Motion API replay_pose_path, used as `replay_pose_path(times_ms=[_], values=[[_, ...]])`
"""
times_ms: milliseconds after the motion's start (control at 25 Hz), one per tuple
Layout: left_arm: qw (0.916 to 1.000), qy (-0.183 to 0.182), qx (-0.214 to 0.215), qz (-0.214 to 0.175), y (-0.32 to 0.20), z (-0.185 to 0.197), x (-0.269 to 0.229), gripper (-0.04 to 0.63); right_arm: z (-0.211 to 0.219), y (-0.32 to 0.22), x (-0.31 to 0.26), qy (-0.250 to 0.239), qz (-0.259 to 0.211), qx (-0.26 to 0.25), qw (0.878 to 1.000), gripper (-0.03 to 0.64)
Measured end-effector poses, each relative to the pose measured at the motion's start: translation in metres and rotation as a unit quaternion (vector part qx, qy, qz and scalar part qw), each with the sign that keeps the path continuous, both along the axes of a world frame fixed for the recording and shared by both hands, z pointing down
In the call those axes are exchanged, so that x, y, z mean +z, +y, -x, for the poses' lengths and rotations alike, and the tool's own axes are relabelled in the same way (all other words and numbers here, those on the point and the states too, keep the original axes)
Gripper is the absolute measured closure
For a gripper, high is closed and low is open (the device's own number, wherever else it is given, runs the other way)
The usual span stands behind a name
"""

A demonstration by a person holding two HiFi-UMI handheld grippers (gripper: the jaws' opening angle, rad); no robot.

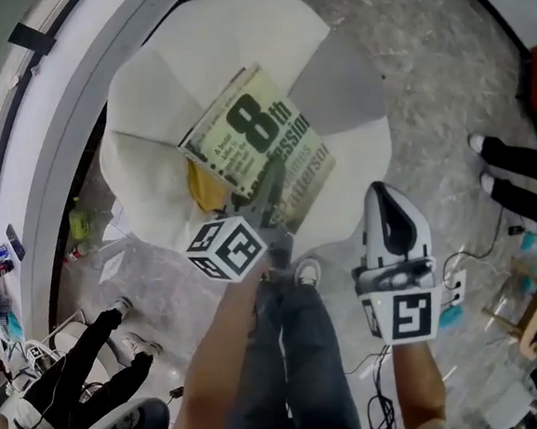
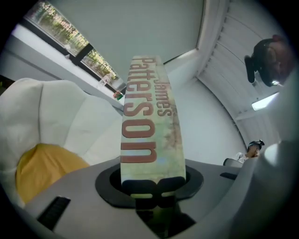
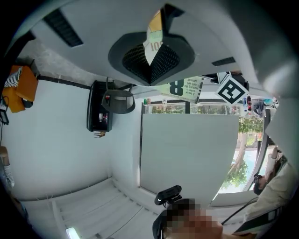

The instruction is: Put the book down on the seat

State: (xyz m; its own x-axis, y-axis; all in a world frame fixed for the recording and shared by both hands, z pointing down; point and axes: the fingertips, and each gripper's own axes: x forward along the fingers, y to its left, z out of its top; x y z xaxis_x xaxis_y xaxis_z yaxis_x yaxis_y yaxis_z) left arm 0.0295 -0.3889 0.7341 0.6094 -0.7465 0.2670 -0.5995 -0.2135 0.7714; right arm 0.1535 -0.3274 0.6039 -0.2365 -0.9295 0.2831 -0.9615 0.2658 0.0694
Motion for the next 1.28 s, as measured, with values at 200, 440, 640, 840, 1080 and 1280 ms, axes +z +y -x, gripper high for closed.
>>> replay_pose_path(times_ms=[200, 440, 640, 840, 1080, 1280], values=[[0.9992, 0.032, -0.003, 0.025, -0.004, -0.009, 0.084, 0.43, -0.004, 0.006, 0.08, -0.004, 0.02, 0.008, 1.0, 0.614], [0.9934, 0.095, -0.009, 0.064, -0.013, -0.011, 0.156, 0.43, -0.002, 0.002, 0.132, -0.028, 0.017, 0.024, 0.999, 0.614], [0.9873, 0.134, 0.002, 0.085, -0.024, -0.013, 0.211, 0.43, 0.005, 0.001, 0.171, -0.032, 0.031, 0.031, 0.999, 0.614], [0.9727, 0.201, 0.004, 0.116, -0.038, -0.016, 0.269, 0.43, 0.011, 0.008, 0.209, -0.03, 0.05, 0.03, 0.998, 0.614], [0.9705, 0.201, 0.03, 0.13, -0.042, -0.023, 0.297, 0.428, 0.0, 0.016, 0.214, -0.034, 0.053, 0.035, 0.997, 0.614], [0.9574, 0.23, 0.001, 0.175, -0.037, -0.024, 0.32, 0.425, 0.002, 0.016, 0.22, -0.037, 0.059, 0.031, 0.997, 0.614]])
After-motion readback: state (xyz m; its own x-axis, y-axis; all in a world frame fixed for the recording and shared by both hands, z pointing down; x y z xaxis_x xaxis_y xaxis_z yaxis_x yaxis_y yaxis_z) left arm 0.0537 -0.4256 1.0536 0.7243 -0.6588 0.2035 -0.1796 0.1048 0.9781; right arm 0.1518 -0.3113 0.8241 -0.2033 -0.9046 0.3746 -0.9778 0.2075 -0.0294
